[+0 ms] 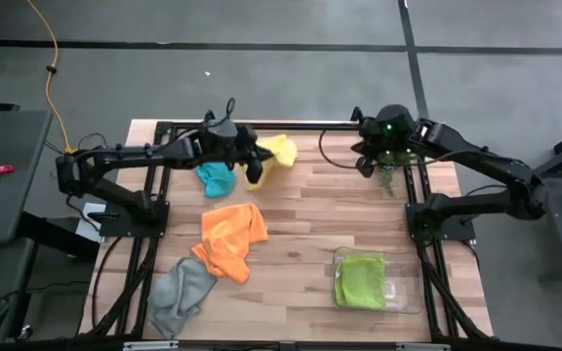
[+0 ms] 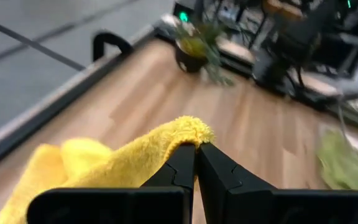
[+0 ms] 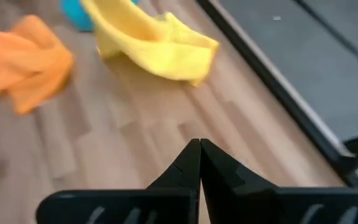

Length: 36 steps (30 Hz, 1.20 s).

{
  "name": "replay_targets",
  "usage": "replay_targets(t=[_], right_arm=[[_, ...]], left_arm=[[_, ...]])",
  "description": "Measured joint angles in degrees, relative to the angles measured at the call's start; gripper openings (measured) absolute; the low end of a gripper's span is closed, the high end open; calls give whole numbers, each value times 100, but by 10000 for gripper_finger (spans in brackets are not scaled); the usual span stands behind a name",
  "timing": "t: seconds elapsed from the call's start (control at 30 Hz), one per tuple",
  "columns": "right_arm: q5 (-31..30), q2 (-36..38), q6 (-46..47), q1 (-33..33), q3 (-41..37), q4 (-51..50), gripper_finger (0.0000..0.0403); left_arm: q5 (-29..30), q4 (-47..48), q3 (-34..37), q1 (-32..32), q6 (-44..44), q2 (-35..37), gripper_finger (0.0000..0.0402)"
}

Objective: Fold microfiber towels
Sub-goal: Fold the yellow microfiber cloth

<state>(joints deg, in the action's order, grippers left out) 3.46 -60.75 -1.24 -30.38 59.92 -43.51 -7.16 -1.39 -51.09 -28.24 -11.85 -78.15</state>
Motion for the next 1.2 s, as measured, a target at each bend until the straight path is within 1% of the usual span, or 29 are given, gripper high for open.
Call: replay_targets(t=[0.13, 0.23, 0.33, 0.4, 0.47, 0.57, 0.67, 0.77, 0.87, 0.97, 1.07, 1.13, 1.2], right_arm=[[135, -88, 324, 262, 0, 6, 0], [136, -231, 386, 435, 0, 9, 0], [154, -502, 418, 523, -1, 143, 0], [276, -759, 564, 542, -72, 405, 0], [524, -1040, 750, 529, -274, 782, 0], [1043, -1446, 1056, 528, -724, 1675, 5], [1483, -1851, 1442, 528, -1187, 2407, 28], [1776, -2122, 1818, 528, -1560, 2946, 68], [1783, -2244, 1915, 528, -1915, 3271, 113], [1799, -2264, 2017, 528, -2247, 3888, 149], [1802, -2264, 2281, 528, -2521, 4614, 168], [1793, -2264, 2535, 528, -2670, 5082, 171], [1628, -2289, 2813, 528, -2776, 5398, 171]], left_arm=[[26, 431, 0, 453, -332, 35, 0], [125, 572, 0, 959, -673, 30, 0], [482, 539, -2, 1583, -943, -85, 0], [798, 570, 0, 1949, -1098, -220, 0], [1149, 588, 0, 2246, -1299, -356, 0], [1564, 611, 0, 2504, -1534, -565, 0], [1741, 611, 0, 2545, -1765, -652, 0], [1815, 571, 0, 2468, -1928, -655, 0], [1843, 501, 2, 2329, -1950, -592, 0], [1835, 311, 2, 2140, -1950, -418, 0], [1836, 142, 2, 1915, -1963, -211, 0], [1858, 18, 2, 1771, -2089, -71, 0], [1893, -35, 1, 1618, -2272, 17, 0]])
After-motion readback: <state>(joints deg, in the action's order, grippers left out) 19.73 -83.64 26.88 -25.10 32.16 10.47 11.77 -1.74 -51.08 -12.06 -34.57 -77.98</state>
